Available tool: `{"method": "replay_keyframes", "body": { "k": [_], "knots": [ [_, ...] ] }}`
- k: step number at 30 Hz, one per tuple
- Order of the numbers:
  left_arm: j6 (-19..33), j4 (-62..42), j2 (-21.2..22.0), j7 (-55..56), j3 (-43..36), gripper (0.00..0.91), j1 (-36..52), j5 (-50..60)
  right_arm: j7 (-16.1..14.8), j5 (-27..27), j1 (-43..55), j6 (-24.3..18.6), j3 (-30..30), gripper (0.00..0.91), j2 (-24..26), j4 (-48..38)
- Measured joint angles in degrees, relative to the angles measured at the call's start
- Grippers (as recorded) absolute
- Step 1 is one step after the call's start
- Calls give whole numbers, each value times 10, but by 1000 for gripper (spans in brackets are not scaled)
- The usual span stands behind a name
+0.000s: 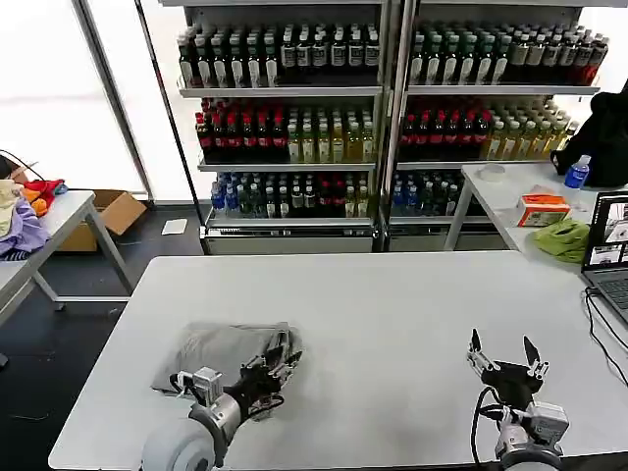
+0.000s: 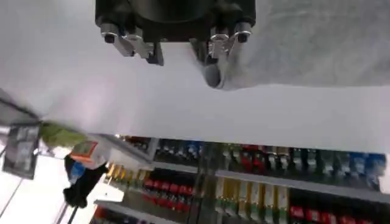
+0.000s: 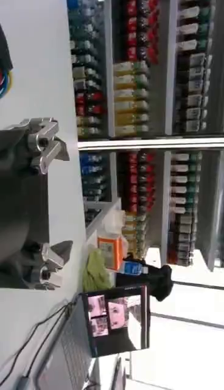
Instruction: Fold and organize the clothes.
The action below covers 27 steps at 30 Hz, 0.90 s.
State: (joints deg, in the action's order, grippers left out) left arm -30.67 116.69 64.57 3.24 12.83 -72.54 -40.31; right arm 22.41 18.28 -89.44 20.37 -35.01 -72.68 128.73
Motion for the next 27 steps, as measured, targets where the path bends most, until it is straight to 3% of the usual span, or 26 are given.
{"method": "replay_keyframes", "body": {
  "k": [11, 27],
  "knots": [
    [12, 48, -24, 52, 67, 907, 12, -146, 0, 7, 23, 8, 12, 907, 14, -12],
    [46, -29, -52, 50, 162, 907, -9, -45, -1, 13, 37, 7, 30, 907, 24, -20]
  ]
}}
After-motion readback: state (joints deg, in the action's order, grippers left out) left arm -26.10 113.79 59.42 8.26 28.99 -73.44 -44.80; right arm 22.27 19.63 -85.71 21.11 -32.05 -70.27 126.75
